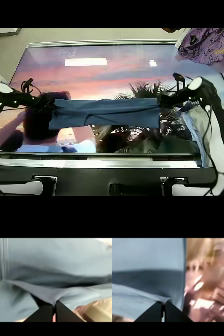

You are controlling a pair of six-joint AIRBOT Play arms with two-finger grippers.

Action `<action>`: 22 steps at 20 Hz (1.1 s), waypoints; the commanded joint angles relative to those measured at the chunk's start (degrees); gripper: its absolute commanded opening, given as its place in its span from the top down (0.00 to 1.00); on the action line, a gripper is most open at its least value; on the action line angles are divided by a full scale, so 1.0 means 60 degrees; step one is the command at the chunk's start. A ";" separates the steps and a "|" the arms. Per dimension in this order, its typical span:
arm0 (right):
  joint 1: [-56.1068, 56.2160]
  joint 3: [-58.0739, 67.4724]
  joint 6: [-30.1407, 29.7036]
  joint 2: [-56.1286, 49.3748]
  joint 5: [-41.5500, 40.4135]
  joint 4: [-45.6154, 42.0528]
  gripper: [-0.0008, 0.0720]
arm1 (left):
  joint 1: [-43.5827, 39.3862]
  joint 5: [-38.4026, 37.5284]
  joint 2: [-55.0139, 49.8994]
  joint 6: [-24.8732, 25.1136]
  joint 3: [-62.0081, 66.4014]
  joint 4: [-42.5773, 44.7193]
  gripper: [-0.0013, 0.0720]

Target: Fold the clothes and pants, and hang the long-sleeved shirts on hangers.

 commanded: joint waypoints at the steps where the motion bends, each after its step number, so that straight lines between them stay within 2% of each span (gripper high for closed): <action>1: 0.0080 0.1923 0.0229 -0.1275 0.0386 -0.0557 0.95 | -0.0164 -0.0066 -0.1129 0.0018 0.1067 0.0073 0.96; 5: 0.0080 0.2736 0.0295 -0.2109 0.0379 -0.0386 0.95 | -0.0240 -0.0055 -0.1858 -0.0051 0.1457 0.0080 0.96; 10: 0.0091 0.2743 0.0295 -0.2747 0.0375 0.0291 0.95 | -0.0397 0.0069 -0.2339 -0.0073 0.1497 0.0073 0.96; 11: 0.0091 0.2743 0.0299 -0.2838 0.0382 0.0302 0.95 | -0.0408 0.0211 -0.2361 -0.0073 0.1497 0.0076 0.91; 12: 0.0087 0.2743 0.0299 -0.2878 0.0412 0.0302 0.94 | -0.0430 0.0375 -0.2357 -0.0080 0.1512 0.0073 0.81; 13: 0.0087 0.2743 0.0302 -0.2896 0.0437 0.0310 0.94 | -0.0459 0.0506 -0.2357 -0.0153 0.1559 0.0073 0.64; 14: 0.0087 0.2747 0.0412 -0.2896 0.0488 0.0310 0.84 | -0.0459 0.0645 -0.2357 -0.0313 0.1639 0.0069 0.49; 16: 0.0055 0.2849 0.0801 -0.2827 0.0903 0.0324 0.38 | -0.0441 0.0758 -0.2357 -0.0849 0.1963 0.0073 0.21; 17: -0.0004 0.3002 0.0787 -0.2739 0.1249 0.0350 0.27 | -0.0415 0.0710 -0.2339 -0.0878 0.2255 0.0080 0.14; 20: -0.0765 0.3650 0.0678 -0.2528 0.2189 0.0776 0.23 | -0.0335 0.0525 -0.2051 -0.0892 0.3136 0.0153 0.14; 22: -0.1639 0.3621 0.0368 -0.2634 0.2685 0.1872 0.20 | -0.0321 0.0503 -0.1665 -0.0907 0.3512 0.0379 0.14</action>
